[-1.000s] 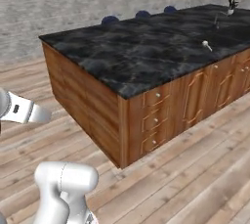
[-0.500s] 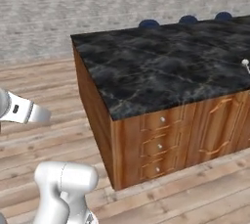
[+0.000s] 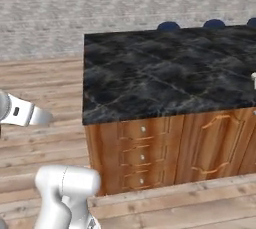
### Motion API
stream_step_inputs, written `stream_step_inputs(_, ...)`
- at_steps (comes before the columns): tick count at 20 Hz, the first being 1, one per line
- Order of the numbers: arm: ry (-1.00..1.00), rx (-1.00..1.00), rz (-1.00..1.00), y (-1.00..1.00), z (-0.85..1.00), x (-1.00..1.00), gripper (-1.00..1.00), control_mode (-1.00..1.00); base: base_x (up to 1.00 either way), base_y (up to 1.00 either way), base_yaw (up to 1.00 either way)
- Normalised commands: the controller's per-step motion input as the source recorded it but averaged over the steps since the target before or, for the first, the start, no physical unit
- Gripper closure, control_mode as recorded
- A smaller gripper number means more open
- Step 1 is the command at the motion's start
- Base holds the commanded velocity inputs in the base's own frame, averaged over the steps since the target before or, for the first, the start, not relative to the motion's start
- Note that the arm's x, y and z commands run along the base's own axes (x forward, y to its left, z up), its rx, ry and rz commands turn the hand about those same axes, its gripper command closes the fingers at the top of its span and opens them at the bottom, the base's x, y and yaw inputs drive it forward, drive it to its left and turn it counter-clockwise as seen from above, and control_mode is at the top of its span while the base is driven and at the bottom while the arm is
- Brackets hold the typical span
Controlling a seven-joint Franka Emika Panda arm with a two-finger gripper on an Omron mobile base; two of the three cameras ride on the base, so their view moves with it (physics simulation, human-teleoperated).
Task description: Grab the spray bottle from the cabinet, then place it next to the cutting board for sanitizing. Then grab the dish brush from the countertop next to the sink and place it next to the cutting board.
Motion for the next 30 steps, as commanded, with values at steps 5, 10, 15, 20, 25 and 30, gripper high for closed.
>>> stream_step_inputs(5, 0.0, 0.0, 0.0, 0.0, 0.0, 0.0, -1.0, 1.0, -0.29, -1.0, 0.3)
stream_step_inputs(10, 0.0, 0.0, 0.0, 0.0, 0.0, 0.0, -1.0, 1.0, -0.15, -1.0, 0.45)
stream_step_inputs(15, 0.0, 0.0, 0.0, 0.0, 0.0, 0.0, -1.0, 1.0, -0.13, -1.0, 0.52)
stream_step_inputs(20, 0.0, 0.0, 0.0, 0.0, 0.0, 0.0, -1.0, 1.0, -0.5, -1.0, 0.34)
stream_step_inputs(25, 0.0, 0.0, 0.0, 0.0, 0.0, 0.0, -1.0, 1.0, -0.17, -1.0, 0.2)
stream_step_inputs(30, 0.0, 0.0, 0.0, 0.0, 0.0, 0.0, -1.0, 1.0, 0.0, -1.0, 0.09)
